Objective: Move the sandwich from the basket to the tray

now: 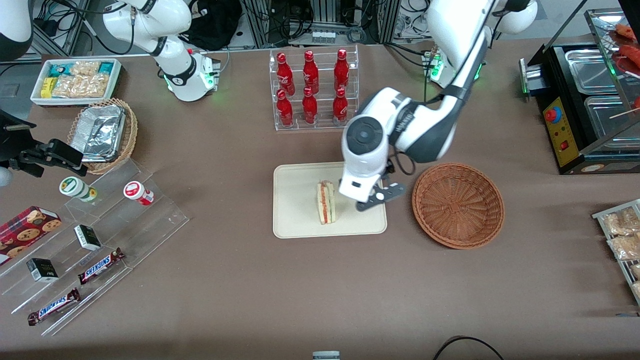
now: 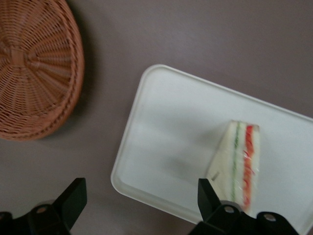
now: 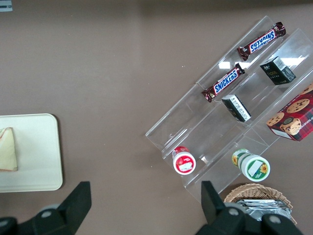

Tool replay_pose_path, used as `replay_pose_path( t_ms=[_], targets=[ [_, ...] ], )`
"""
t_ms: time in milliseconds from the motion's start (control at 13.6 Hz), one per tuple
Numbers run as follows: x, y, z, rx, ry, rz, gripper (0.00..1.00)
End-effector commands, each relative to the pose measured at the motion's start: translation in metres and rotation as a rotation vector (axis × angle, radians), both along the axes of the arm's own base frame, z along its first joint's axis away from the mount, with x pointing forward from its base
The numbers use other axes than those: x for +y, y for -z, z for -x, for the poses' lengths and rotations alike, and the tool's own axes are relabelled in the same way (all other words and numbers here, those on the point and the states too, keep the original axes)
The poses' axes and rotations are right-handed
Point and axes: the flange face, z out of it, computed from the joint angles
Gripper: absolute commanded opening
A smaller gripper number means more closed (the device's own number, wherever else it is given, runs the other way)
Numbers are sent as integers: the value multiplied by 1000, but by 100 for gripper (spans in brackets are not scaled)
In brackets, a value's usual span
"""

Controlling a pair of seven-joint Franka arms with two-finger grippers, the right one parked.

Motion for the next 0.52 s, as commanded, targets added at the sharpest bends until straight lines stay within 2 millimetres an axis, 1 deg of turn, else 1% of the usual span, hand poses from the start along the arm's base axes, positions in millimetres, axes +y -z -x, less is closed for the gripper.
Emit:
replay_pose_path(
  t_ms=[0,74,221,295,369,443],
  targets=[
    [52,-11,-9,29,39,3,100],
    [70,-17,-10,33,58,9,100],
    [116,-25,-14,52,93,25,100],
    [133,-28,-14,59,108,35,100],
    [159,-35,-14,64,128,46,100],
    [175,-38,-11,71,148,53,100]
  ],
)
